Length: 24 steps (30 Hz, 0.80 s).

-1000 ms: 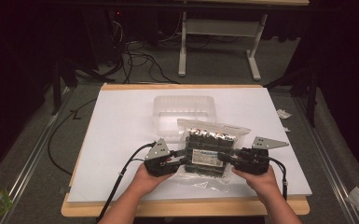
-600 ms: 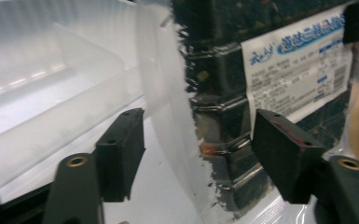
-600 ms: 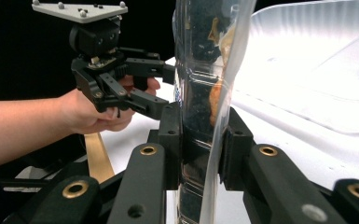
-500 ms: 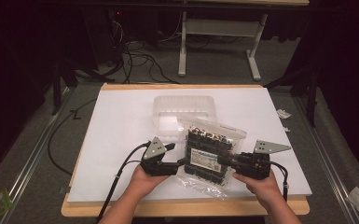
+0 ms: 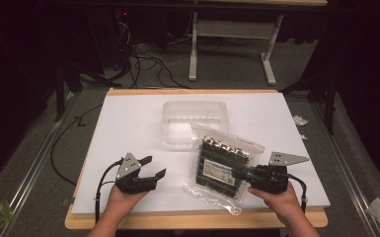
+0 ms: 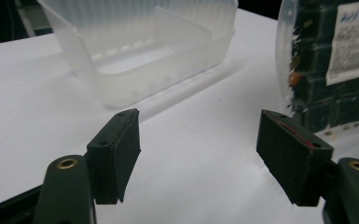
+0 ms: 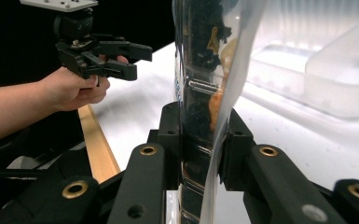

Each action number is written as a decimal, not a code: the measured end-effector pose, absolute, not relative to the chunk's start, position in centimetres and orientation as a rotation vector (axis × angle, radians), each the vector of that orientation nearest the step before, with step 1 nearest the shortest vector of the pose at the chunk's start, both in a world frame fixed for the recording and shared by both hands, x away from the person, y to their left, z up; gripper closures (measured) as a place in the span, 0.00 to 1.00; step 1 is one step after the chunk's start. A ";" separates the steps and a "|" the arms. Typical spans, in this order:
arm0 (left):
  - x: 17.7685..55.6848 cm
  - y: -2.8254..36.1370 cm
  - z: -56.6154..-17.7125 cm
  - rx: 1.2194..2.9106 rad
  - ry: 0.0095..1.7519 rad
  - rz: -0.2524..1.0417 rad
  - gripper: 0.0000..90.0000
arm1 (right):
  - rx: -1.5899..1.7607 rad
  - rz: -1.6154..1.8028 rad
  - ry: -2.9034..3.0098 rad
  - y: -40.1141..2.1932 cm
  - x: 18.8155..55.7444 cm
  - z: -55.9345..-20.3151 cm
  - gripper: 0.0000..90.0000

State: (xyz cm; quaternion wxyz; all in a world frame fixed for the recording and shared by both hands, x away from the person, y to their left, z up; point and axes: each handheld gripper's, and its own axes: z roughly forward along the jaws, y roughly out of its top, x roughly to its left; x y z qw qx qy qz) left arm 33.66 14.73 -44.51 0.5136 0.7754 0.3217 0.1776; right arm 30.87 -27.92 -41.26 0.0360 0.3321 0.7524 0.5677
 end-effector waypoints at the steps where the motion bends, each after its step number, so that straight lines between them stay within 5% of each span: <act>1: 33.6 15.1 -44.6 1.868 0.777 0.441 0.33 | 1.022 1.744 2.316 -28.0 30.9 -41.3 0.84; 24: 33.8 16.4 -44.8 1.857 0.816 0.435 0.29 | 1.048 1.824 2.035 -29.8 30.4 -38.5 0.85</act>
